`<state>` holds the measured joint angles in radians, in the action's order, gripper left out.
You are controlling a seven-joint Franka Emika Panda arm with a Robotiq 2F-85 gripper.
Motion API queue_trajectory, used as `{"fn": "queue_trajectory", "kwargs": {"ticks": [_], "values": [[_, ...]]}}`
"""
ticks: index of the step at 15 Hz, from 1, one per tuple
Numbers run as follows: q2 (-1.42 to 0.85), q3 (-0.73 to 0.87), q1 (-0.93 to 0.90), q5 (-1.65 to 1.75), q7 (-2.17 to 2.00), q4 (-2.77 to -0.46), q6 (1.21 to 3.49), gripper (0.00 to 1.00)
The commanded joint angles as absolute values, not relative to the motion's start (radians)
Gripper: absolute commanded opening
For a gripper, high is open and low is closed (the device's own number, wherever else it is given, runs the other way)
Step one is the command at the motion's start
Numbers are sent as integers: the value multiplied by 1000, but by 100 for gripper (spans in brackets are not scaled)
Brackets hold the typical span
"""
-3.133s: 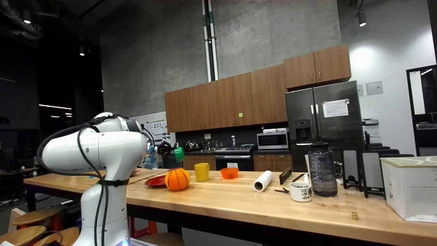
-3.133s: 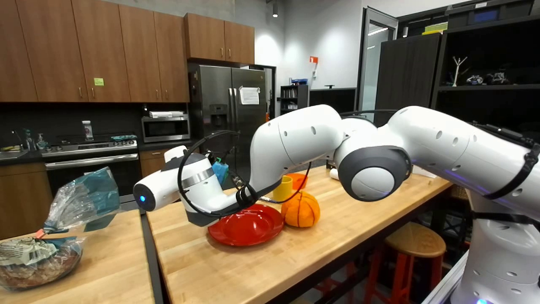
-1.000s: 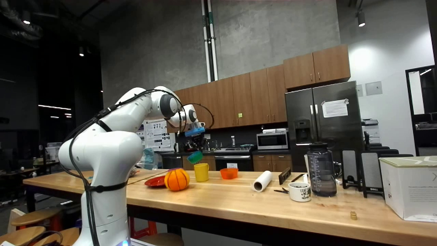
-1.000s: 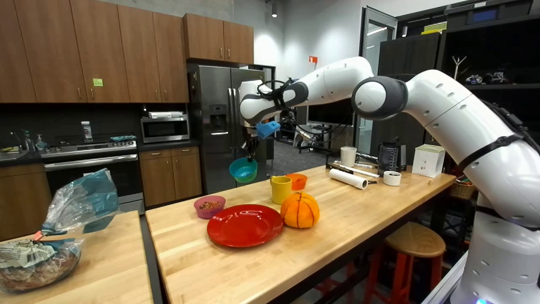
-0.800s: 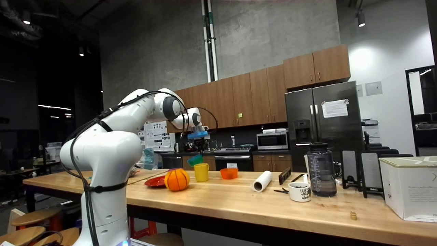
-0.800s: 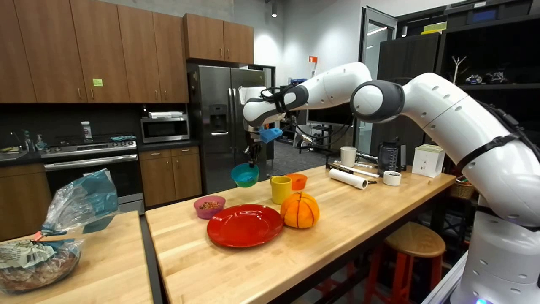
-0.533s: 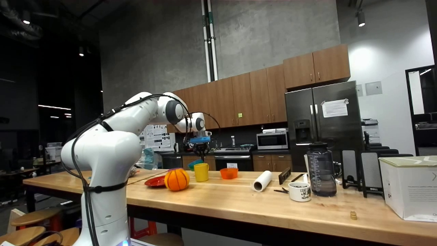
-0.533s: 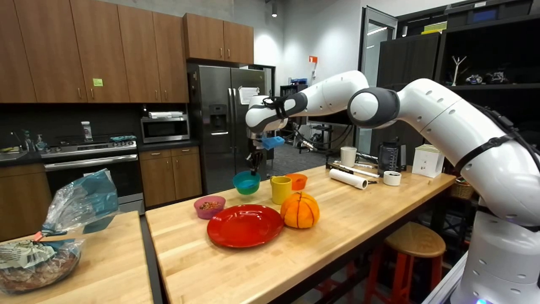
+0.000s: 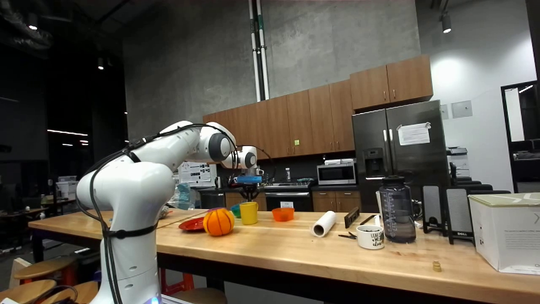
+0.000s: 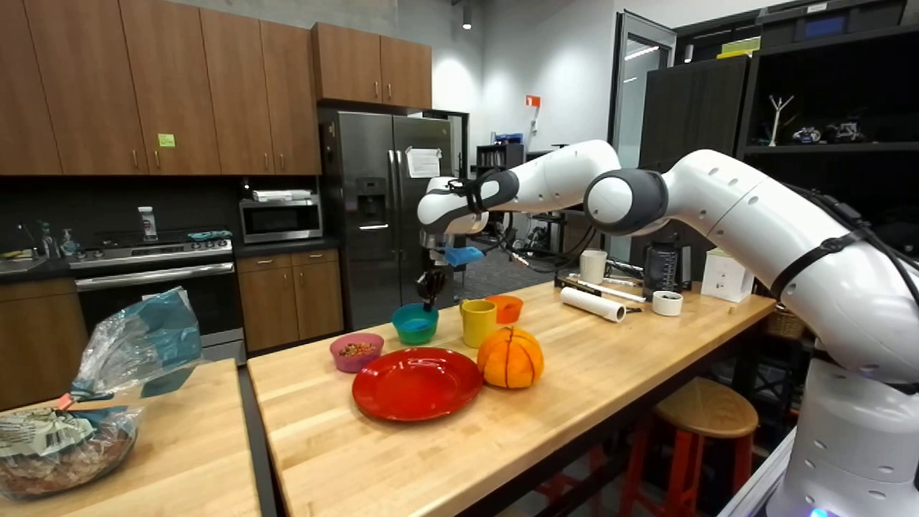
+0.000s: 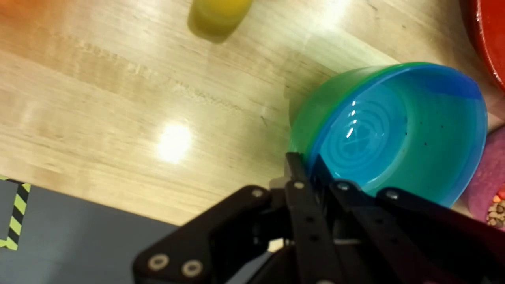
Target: Pour the contents of the blue bowl into the purple bow
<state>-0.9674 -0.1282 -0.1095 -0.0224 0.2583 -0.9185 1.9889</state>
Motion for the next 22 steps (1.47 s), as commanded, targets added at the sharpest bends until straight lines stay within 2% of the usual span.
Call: {"fn": "queue_trajectory", "kwargs": {"ticks": [1,2,3,5,13,17,22], "values": [[-993,-153,-82,-58,295,-863,1950,2],[-994,-153,-80,-63,292,-862,1951,32],[-994,-152,-78,-67,291,-861,1953,33],[-985,-152,-73,-70,288,-867,1961,44],[-910,-129,-95,-32,268,-930,2012,98],[-850,-116,-96,-10,262,-1017,2053,100],[-725,-96,-87,10,264,-1236,2177,100]]}}
